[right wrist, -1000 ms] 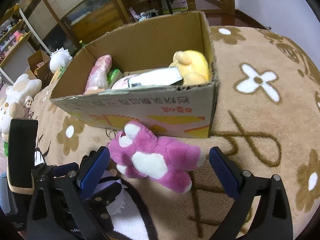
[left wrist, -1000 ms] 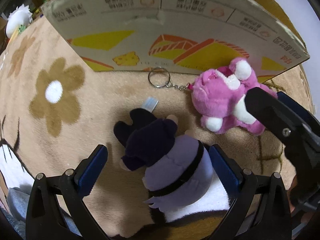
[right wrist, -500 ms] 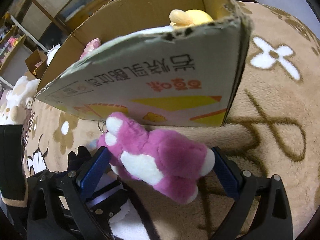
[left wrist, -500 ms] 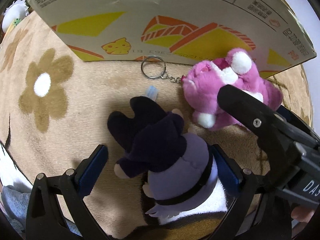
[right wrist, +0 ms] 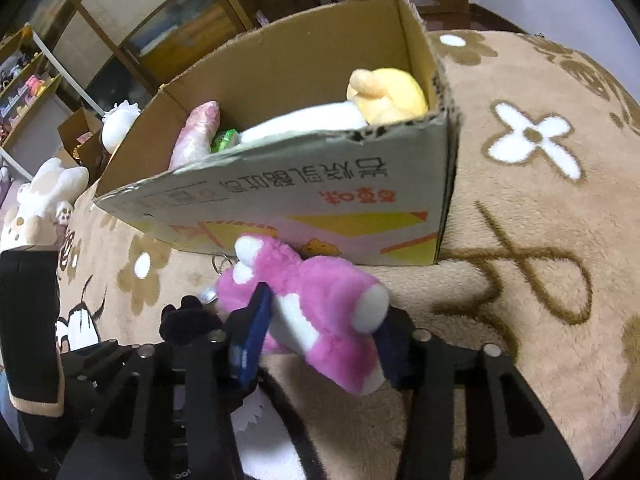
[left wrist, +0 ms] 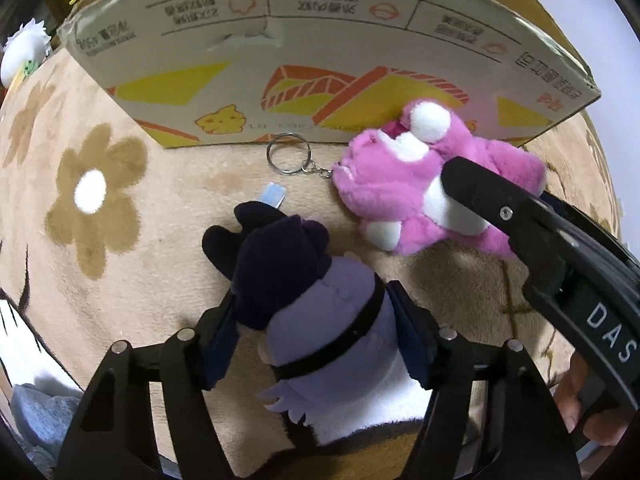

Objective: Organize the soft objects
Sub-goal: 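Grasp the purple-white plush with left tool while right tool grasps the pink plush, then lift both plushes and carry them over the box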

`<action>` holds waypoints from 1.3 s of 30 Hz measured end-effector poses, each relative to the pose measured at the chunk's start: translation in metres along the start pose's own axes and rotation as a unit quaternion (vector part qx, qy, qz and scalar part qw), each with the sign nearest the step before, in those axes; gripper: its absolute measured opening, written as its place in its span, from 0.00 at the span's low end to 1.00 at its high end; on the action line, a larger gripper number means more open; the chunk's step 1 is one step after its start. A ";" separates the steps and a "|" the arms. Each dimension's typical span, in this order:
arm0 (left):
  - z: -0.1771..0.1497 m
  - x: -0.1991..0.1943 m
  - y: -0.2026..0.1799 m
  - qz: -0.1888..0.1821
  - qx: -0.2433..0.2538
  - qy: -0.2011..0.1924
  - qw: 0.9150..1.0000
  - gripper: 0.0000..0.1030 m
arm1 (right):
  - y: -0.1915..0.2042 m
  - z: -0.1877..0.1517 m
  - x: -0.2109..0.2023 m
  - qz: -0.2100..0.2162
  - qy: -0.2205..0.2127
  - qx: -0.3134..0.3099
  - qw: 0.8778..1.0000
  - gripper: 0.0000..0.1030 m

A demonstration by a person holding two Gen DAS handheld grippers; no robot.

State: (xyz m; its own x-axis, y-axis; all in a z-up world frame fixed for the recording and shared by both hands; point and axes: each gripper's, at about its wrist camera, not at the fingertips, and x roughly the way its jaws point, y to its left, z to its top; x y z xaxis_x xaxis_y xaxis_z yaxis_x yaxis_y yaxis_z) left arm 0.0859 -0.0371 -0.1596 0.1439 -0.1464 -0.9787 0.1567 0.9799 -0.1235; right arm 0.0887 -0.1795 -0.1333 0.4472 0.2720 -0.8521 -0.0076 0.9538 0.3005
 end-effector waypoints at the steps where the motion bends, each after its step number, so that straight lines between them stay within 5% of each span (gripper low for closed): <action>1: -0.001 -0.001 0.001 0.001 -0.001 -0.002 1.000 0.65 | 0.001 -0.001 -0.002 -0.002 -0.003 -0.003 1.000 0.44; 11: -0.008 -0.025 0.011 0.030 0.004 -0.029 0.999 0.64 | 0.006 -0.009 -0.037 -0.024 -0.031 -0.018 0.999 0.29; 24: -0.021 -0.089 0.019 0.064 0.020 -0.119 0.991 0.63 | 0.009 -0.018 -0.099 -0.028 -0.095 -0.013 0.995 0.28; 30: -0.020 -0.112 -0.004 0.092 0.025 -0.182 0.979 0.63 | 0.008 -0.019 -0.123 -0.023 -0.126 -0.005 0.992 0.28; 39: -0.029 -0.165 -0.008 0.121 0.039 -0.301 0.945 0.63 | 0.011 -0.019 -0.162 -0.013 -0.188 -0.004 0.982 0.28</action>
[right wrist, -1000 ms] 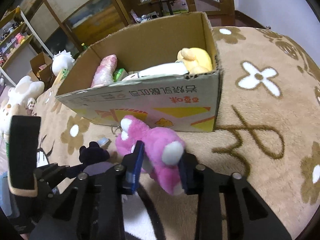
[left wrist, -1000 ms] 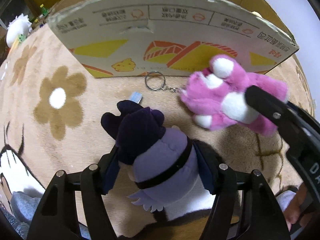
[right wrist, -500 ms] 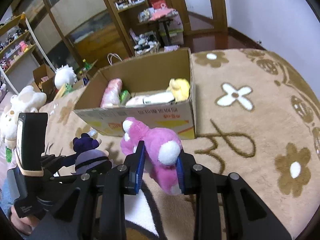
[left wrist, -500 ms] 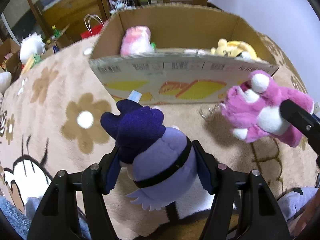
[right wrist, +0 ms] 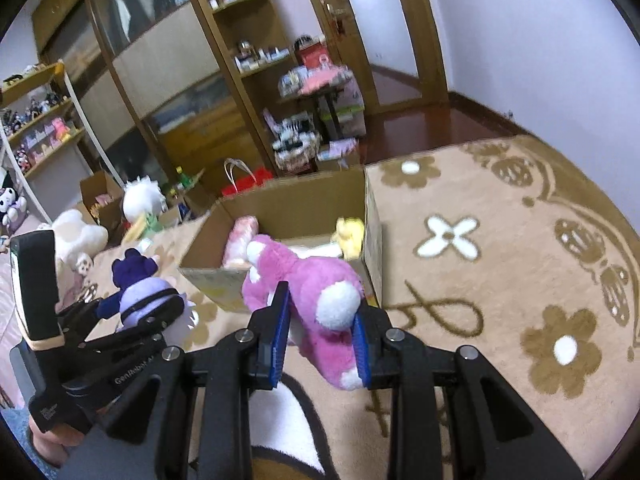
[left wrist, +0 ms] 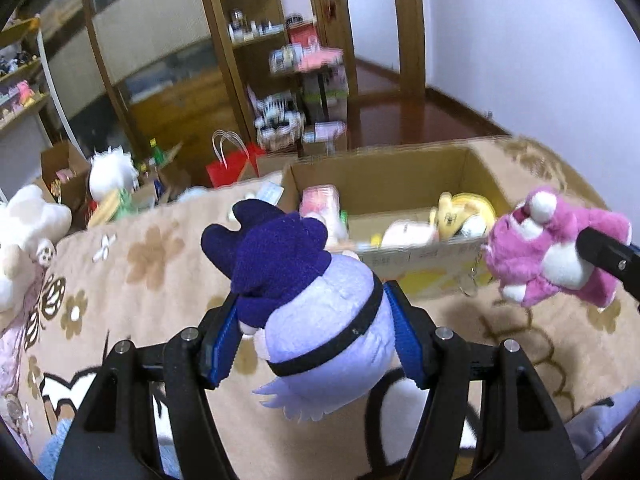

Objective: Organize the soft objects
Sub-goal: 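Lift both plushes and carry them over the box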

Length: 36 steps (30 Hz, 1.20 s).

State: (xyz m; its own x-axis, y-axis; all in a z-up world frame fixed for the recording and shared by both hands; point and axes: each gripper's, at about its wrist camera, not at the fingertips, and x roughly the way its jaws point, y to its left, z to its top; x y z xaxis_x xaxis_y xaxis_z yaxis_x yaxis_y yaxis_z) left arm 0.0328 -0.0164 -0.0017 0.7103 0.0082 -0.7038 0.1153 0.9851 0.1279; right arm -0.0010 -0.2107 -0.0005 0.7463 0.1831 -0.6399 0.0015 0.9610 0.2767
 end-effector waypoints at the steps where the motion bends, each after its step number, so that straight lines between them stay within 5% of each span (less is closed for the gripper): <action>1: 0.003 -0.003 0.003 0.003 0.001 -0.015 1.000 0.63 | 0.001 0.002 -0.003 0.000 -0.007 0.000 1.000 0.28; 18: 0.040 -0.026 0.007 0.017 0.026 -0.139 0.990 0.64 | 0.020 0.036 -0.022 0.009 -0.095 -0.033 0.995 0.28; 36: 0.058 0.018 0.011 0.018 0.030 -0.124 0.992 0.64 | 0.029 0.057 0.025 0.017 -0.102 -0.060 0.993 0.28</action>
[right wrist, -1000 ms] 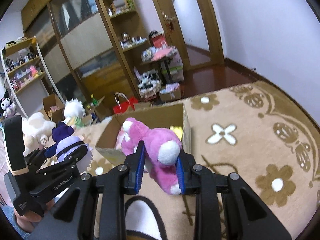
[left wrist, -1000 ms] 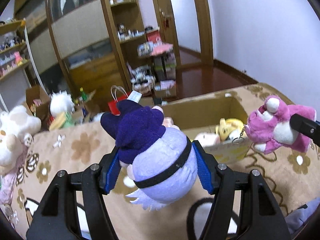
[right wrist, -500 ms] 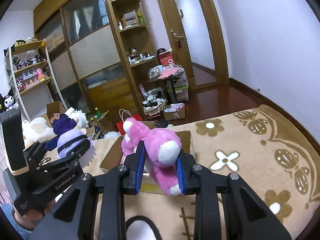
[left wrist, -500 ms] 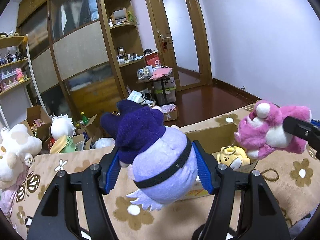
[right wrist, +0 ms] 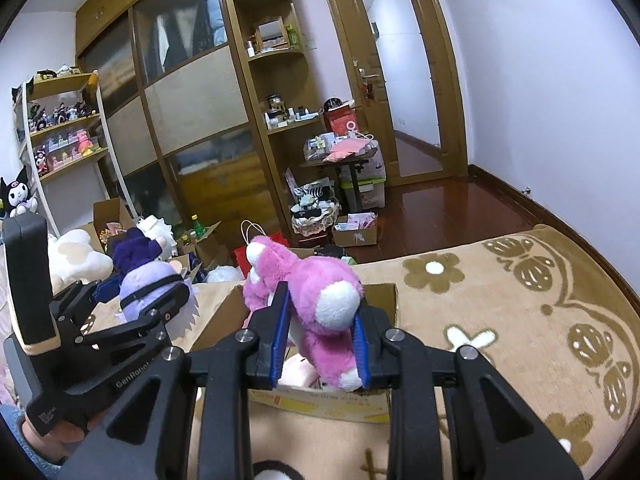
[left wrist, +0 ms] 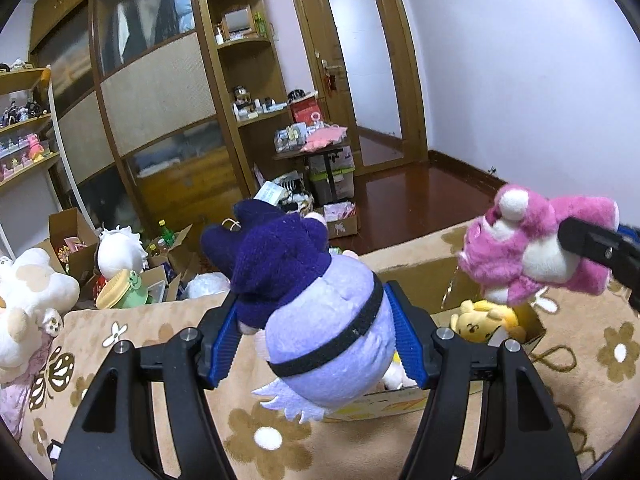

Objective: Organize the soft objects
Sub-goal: 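Lift both plushes and carry them over the box, then open both tools to release the plushes into the box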

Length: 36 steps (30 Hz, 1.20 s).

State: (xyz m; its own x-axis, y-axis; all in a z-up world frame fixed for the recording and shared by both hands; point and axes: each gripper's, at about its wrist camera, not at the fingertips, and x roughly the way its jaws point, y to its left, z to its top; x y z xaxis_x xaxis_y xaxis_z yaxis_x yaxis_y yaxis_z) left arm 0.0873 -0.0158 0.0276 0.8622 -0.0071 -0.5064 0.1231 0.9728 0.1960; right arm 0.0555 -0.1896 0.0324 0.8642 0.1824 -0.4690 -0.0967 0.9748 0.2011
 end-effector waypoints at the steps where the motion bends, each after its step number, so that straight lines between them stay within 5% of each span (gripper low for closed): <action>1: -0.001 0.005 -0.001 -0.001 0.001 0.005 1.000 0.64 | 0.000 0.000 0.003 0.000 0.001 -0.001 1.000 0.28; 26: -0.025 0.075 -0.014 -0.028 0.017 0.110 0.993 0.66 | -0.003 -0.023 0.079 -0.009 0.091 -0.030 0.995 0.29; 36: -0.029 0.084 -0.014 -0.027 0.015 0.114 0.993 0.70 | -0.002 -0.037 0.096 -0.014 0.125 -0.033 0.991 0.29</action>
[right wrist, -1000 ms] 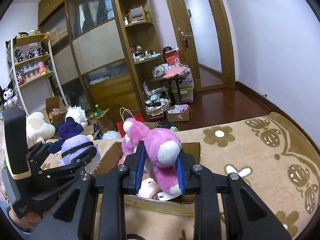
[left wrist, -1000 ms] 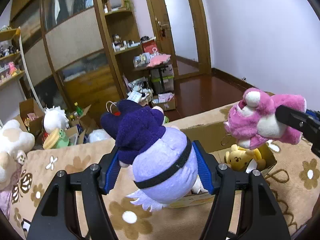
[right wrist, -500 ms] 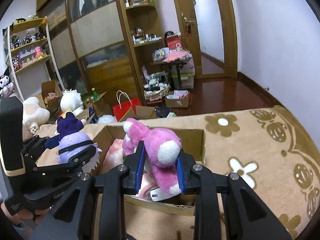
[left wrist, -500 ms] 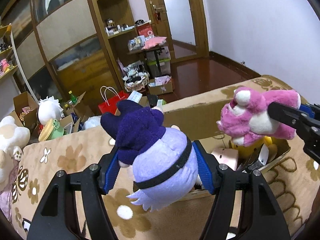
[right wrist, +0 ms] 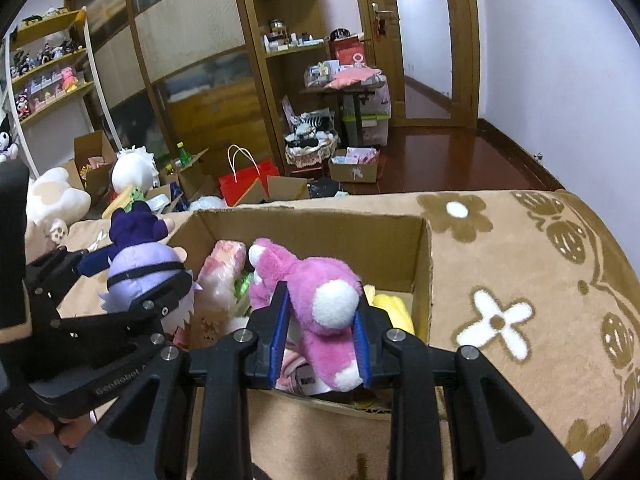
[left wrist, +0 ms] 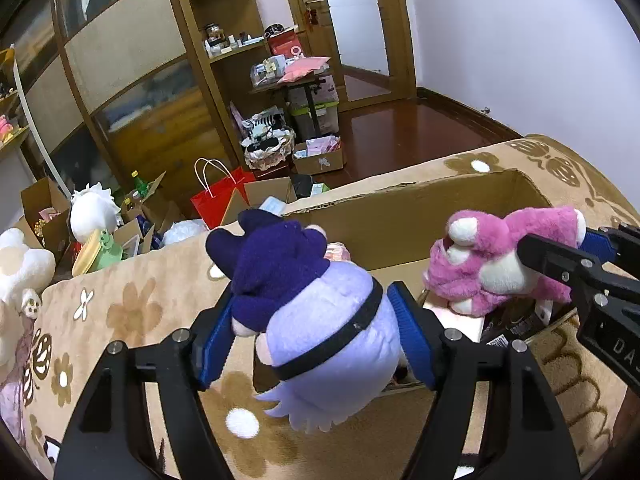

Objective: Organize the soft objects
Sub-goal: 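Open both tools to release the plushes into the box, then withdraw both tools up and away from the box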

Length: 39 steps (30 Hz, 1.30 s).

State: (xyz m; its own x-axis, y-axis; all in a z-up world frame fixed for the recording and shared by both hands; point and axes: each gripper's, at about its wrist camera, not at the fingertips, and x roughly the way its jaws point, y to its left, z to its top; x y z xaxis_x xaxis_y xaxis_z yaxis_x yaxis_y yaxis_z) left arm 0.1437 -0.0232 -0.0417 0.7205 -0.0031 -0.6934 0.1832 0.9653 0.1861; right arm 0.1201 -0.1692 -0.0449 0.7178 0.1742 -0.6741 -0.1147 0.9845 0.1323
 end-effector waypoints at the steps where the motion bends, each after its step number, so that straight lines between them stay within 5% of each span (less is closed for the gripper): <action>1: 0.000 0.001 0.000 -0.001 -0.002 0.001 1.000 0.70 | 0.000 0.000 -0.001 0.000 0.000 -0.001 1.000 0.29; 27: 0.000 -0.002 0.005 -0.013 -0.012 0.015 1.000 0.80 | -0.012 0.001 -0.009 0.000 -0.001 0.026 1.000 0.34; 39: -0.005 -0.040 0.018 -0.005 -0.020 -0.003 1.000 0.86 | -0.005 0.002 -0.057 -0.010 -0.040 0.030 0.999 0.69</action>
State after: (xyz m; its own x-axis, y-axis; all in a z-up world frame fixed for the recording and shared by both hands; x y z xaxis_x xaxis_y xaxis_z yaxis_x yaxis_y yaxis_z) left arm 0.1149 -0.0048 -0.0138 0.7232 -0.0151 -0.6904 0.1639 0.9749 0.1504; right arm 0.0810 -0.1836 -0.0059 0.7728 0.1508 -0.6164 -0.0606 0.9844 0.1649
